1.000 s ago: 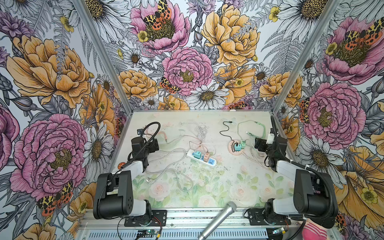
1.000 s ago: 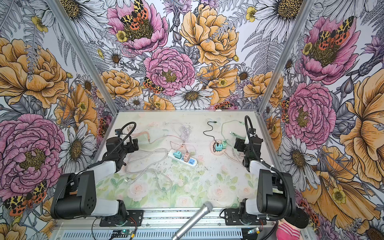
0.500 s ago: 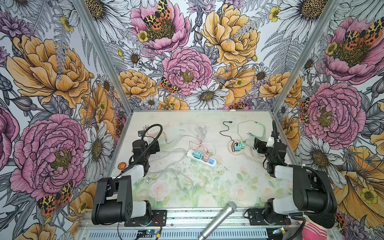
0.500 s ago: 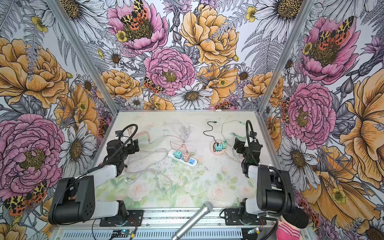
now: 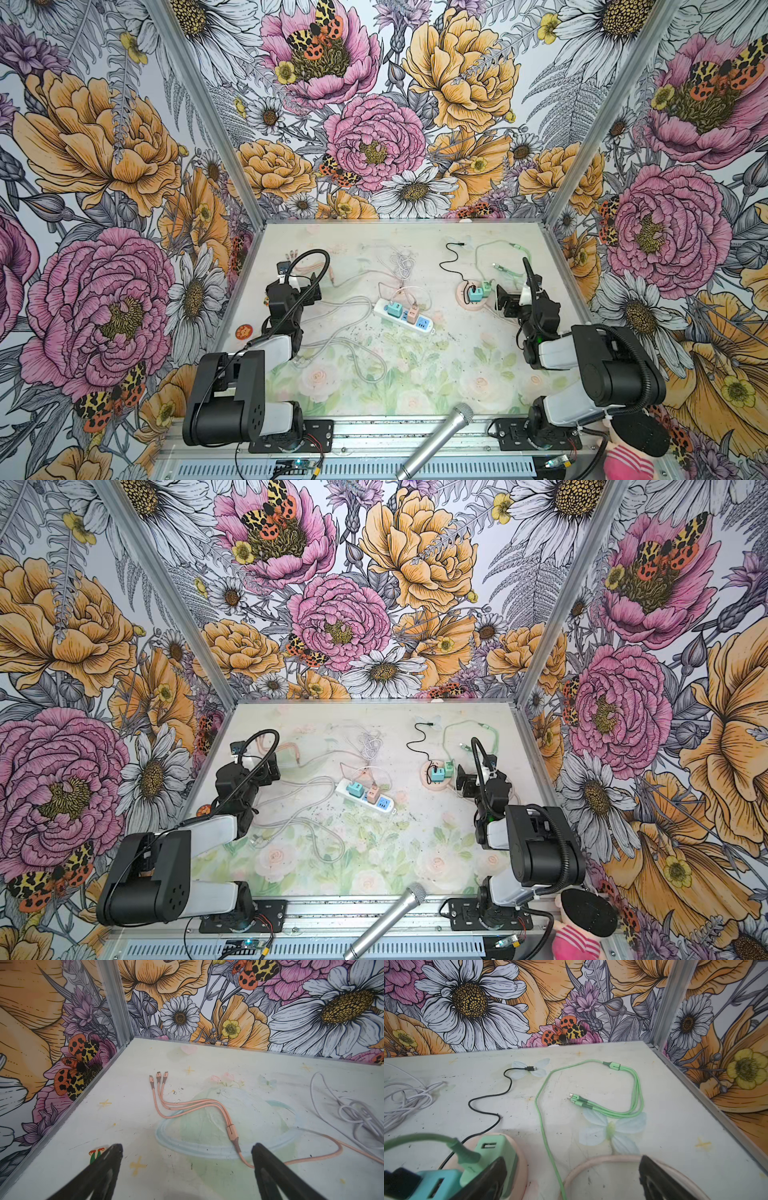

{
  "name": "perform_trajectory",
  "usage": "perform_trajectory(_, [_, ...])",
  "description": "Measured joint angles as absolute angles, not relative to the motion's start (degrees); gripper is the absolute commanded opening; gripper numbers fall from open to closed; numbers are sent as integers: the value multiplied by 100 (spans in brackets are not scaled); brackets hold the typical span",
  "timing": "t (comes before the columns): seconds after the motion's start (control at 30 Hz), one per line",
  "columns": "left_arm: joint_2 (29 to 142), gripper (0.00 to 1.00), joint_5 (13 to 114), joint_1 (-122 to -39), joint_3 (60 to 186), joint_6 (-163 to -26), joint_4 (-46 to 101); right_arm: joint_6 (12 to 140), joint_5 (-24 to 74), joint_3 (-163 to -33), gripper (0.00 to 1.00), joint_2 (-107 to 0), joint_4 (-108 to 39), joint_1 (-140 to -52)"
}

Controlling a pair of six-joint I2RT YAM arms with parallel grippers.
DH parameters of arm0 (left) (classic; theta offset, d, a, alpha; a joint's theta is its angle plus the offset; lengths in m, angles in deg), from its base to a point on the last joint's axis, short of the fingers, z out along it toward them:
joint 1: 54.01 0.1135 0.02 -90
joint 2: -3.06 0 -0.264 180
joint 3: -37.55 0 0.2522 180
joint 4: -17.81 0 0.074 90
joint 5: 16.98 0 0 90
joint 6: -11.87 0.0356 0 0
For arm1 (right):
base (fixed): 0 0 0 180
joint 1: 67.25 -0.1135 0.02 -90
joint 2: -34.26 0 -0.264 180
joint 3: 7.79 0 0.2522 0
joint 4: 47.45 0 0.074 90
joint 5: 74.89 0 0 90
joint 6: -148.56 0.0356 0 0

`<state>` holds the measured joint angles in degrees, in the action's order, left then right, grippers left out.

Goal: Insert the plug

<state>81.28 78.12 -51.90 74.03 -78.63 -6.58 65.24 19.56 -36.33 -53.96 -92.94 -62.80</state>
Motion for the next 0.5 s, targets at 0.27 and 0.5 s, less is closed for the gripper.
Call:
perform_trajectory(0.27, [8904,99,7836,-5227,6806,-7880,-2337,6489,1875,-3981,99,-5396,-9086,-6280])
perform_trajectory(0.5, [9232,99,7902,-5277,6876,-7878,-2527,6496,1657,-4156,99,-5396,-8732,-6280])
